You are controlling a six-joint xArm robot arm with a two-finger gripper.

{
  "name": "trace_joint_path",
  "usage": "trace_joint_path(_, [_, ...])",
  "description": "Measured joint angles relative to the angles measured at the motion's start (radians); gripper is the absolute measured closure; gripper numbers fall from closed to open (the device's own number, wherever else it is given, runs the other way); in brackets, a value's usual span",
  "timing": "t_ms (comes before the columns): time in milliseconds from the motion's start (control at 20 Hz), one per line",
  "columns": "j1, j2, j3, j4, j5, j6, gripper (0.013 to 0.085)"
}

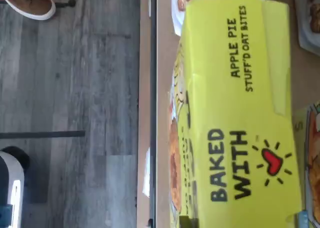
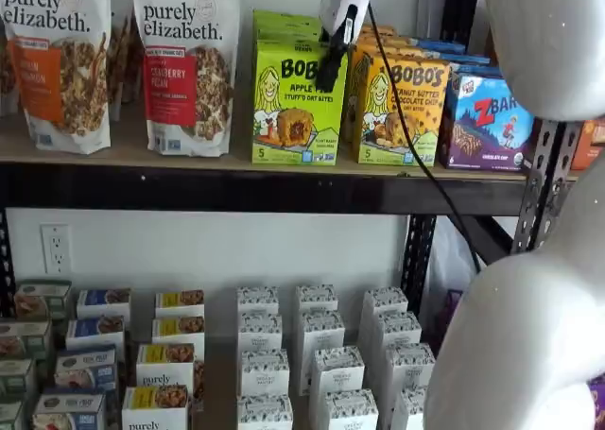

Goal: Pick the green box on the top shelf, the fourth from the left

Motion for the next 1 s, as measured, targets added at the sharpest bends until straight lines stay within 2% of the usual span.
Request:
trace_joint_path(650, [0.002,0.012,-0.062,0.011,0.085,0.013,0.0650])
trace_joint_path(1000, [0.003,0.002,-0.066,0.021,0.093,0.018,0.0650])
